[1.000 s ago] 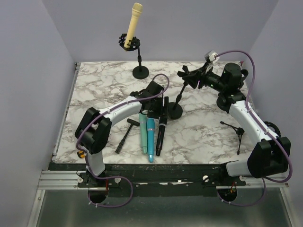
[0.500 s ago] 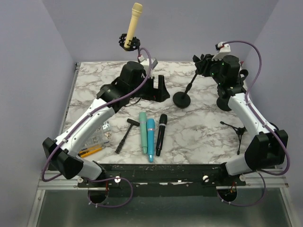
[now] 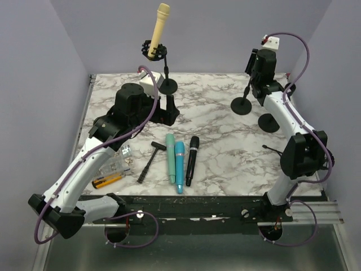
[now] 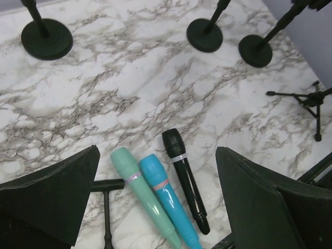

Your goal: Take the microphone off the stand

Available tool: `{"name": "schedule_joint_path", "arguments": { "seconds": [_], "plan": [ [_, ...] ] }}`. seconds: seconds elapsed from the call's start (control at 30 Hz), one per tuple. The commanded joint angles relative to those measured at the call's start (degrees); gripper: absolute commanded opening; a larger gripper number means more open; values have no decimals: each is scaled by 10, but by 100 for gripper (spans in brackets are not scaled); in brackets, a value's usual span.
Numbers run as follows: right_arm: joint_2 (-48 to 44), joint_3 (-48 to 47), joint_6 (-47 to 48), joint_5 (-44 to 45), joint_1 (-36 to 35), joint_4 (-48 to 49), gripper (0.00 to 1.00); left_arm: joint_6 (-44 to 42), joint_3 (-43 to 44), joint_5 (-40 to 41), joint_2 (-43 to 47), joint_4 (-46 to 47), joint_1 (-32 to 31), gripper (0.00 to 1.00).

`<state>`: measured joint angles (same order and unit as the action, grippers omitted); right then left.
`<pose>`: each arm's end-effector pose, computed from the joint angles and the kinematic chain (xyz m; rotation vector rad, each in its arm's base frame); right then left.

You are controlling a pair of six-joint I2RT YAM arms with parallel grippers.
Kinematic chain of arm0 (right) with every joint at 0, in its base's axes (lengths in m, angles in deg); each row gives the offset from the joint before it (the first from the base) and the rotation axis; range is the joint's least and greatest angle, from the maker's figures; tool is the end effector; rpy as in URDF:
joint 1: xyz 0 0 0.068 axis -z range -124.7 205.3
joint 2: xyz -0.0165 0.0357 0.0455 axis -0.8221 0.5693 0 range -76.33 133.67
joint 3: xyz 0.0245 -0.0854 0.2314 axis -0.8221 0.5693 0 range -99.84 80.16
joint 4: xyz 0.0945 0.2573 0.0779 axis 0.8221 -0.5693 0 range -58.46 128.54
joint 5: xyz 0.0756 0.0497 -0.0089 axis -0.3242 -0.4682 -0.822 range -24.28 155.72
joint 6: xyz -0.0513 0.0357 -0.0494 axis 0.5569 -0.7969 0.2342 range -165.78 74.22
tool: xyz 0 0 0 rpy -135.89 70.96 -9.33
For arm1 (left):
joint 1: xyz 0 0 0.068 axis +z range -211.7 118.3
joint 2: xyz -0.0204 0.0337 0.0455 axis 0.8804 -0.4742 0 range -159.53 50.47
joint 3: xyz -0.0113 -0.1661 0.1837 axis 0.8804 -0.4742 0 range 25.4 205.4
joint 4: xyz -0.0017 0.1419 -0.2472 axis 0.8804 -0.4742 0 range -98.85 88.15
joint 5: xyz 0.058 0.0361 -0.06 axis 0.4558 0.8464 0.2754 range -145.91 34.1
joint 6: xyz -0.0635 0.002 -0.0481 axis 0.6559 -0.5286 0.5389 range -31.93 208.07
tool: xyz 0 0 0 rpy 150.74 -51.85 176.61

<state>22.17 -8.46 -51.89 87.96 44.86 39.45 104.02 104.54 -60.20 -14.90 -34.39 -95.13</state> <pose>0.4642 0.0591 0.3403 0.2203 1.7030 -0.1212 0.2505 -0.1716 0.4067 0.3485 1.9203 -0.6505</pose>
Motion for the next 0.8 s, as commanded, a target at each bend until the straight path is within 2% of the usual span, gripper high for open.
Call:
{"name": "schedule_joint_path", "arguments": {
  "seconds": [0.0,0.3,0.67,0.7,0.77],
  "plan": [
    [42,-73,53,112,4,-1,1,-25,-20,37,-8,26,3,98],
    [112,-160,51,187,24,-48,1,-39,-38,81,14,36,3,99],
    [127,-179,50,207,56,-41,1,-41,-40,76,6,37,4,98],
    [129,-179,47,206,57,-44,1,-41,-37,78,4,34,3,98],
    [123,-175,37,163,57,-60,13,-40,-35,71,5,32,3,98]
  ]
}}
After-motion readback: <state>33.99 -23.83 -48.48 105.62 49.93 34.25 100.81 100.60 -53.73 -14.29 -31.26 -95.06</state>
